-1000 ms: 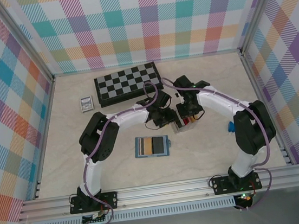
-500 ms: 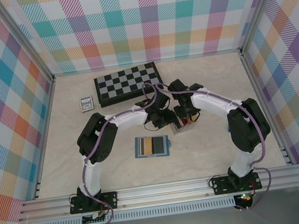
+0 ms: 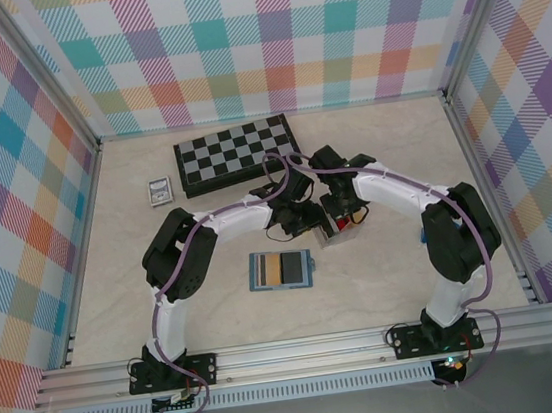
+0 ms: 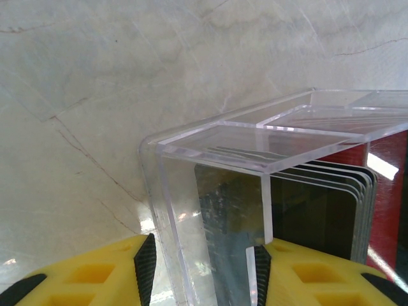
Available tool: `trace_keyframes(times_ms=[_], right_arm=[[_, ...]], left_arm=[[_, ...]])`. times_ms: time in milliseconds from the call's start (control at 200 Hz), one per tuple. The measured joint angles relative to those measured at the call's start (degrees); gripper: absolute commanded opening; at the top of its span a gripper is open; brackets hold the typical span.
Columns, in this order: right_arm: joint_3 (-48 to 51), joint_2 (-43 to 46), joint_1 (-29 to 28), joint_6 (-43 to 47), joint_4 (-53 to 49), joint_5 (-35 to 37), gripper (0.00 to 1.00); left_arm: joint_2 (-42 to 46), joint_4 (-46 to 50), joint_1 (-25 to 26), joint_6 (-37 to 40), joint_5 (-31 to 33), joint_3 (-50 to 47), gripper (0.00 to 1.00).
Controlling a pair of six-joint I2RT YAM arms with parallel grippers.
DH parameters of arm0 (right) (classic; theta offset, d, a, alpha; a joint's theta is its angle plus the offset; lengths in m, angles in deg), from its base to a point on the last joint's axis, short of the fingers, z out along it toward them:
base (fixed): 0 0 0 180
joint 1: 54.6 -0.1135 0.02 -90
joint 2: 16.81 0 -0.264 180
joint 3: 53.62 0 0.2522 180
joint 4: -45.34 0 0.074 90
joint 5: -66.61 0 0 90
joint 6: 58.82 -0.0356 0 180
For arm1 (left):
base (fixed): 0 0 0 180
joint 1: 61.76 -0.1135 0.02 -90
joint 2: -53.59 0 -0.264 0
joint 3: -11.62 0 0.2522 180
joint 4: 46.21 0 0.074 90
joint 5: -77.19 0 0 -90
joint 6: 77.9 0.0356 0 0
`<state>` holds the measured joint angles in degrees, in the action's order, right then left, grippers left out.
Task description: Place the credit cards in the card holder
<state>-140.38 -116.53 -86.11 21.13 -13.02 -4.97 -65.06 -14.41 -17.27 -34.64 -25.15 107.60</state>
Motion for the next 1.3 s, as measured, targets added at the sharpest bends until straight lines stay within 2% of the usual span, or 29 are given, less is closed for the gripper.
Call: trace_keyframes(times_ms=[170,400,740,985,1235,1300], right_arm=[[0.0,0.5,0.0,-0.2,-0.1,-0.2,0.05],[0.0,1.5,0.0,-0.5,-0.3,-0.4,0.00],[0.0,5.8,0.3,-3.1,-1.0,-5.0,0.00],[0.0,10.8,1.3,-6.1,-1.2,-9.1,0.00],[0.2,15.6,2.9,-9.7,-1.1,-13.9,0.00],[0.3,16.8,3.3,-10.8,-0.8,-15.5,0.00]], left_arm=[[0.0,0.0,0.0,0.0,0.0,0.0,0.44],[0.0,-0.3,0.0,-0.2,0.0,-0.2,0.44],[0.7,-0.3,0.0,-0.2,0.0,-1.0,0.48],[2.4,0.0,0.0,-0.2,0.0,-2.2,0.56],[9.8,-0.5,0.0,-0.2,1.8,-3.5,0.63],[13.2,-2.1,-0.4,-0.4,2.1,-5.9,0.68]])
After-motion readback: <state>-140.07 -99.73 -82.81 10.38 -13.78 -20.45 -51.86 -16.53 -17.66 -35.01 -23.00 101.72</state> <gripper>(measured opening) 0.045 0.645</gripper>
